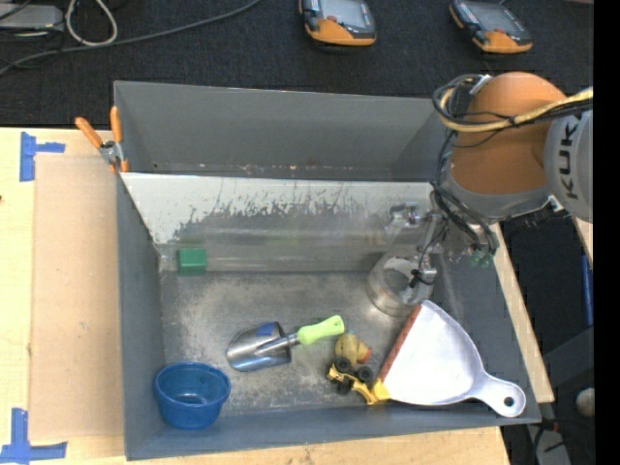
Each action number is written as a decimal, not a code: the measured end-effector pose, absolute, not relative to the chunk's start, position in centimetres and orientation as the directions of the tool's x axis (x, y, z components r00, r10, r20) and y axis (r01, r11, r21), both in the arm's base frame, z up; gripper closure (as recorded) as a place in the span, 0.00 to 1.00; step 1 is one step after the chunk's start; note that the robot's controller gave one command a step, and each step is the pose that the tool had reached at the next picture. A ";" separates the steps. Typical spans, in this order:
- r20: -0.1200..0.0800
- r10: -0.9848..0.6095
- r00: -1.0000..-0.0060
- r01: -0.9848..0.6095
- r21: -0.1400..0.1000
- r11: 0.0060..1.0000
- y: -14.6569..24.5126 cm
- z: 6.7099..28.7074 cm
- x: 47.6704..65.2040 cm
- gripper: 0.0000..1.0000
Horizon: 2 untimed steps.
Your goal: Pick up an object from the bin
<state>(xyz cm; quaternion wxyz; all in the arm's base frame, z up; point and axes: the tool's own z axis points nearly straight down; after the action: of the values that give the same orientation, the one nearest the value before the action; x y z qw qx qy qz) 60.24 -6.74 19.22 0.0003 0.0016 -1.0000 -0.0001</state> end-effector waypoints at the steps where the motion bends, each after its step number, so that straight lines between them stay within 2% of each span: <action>1: 0.001 -0.003 -1.000 -0.003 0.000 1.000 -6.7 19.2 60.2 0.00; 2: -0.001 -0.022 -1.000 -0.022 -0.001 1.000 -6.6 19.0 60.3 0.00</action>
Offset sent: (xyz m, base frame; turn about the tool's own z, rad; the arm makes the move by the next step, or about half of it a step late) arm 0.0165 0.0559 -0.0637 -0.4680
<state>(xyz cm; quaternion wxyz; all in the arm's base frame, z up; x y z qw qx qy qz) 60.33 -6.57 19.05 -0.0003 0.0112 -0.9999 0.0003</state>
